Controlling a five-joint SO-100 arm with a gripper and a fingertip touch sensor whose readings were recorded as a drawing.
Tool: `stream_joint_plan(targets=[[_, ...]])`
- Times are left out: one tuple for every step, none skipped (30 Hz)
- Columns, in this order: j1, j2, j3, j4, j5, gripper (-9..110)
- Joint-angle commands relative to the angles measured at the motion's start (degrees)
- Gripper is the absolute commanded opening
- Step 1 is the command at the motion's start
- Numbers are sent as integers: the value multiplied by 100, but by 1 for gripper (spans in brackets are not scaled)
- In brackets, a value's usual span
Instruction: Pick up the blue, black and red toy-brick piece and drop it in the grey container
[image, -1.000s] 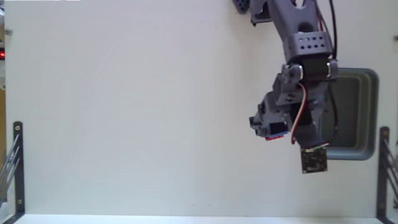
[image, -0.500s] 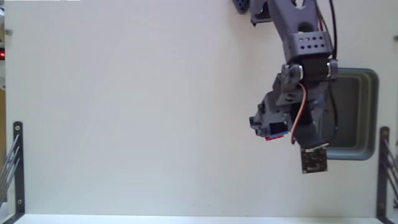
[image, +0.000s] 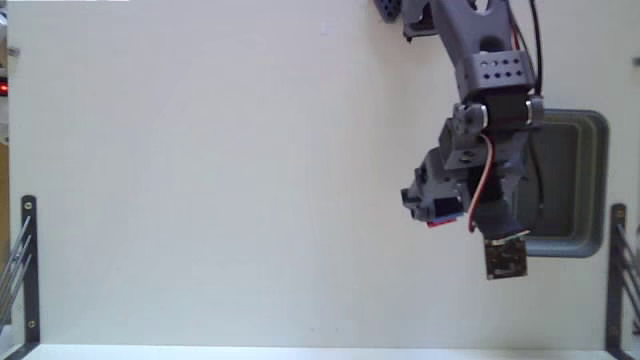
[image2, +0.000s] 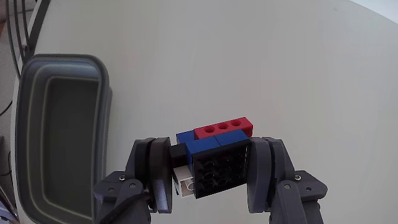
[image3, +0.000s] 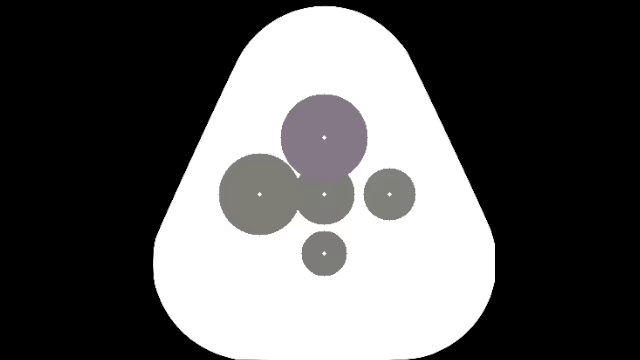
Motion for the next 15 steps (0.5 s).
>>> stream_joint_plan(targets=[[-101, 78, -288, 101, 18, 61], [-117, 67, -298, 102, 18, 61], [-142, 51, -316, 103, 18, 61], [-168, 33, -334, 104, 18, 61], [-187, 21, -347, 104, 18, 61], [-216, 1, -367, 105, 18, 61], [-248, -20, -390, 106, 18, 61], [-282, -43, -413, 107, 18, 61], [-305, -58, -429, 108, 18, 61], [-342, -83, -454, 109, 18, 61], [-380, -108, -481, 110, 18, 61], [-406, -125, -499, 111, 18, 61], [-447, -153, -528, 112, 18, 61], [-488, -180, -556, 114, 18, 61], [-516, -199, -576, 114, 18, 61]])
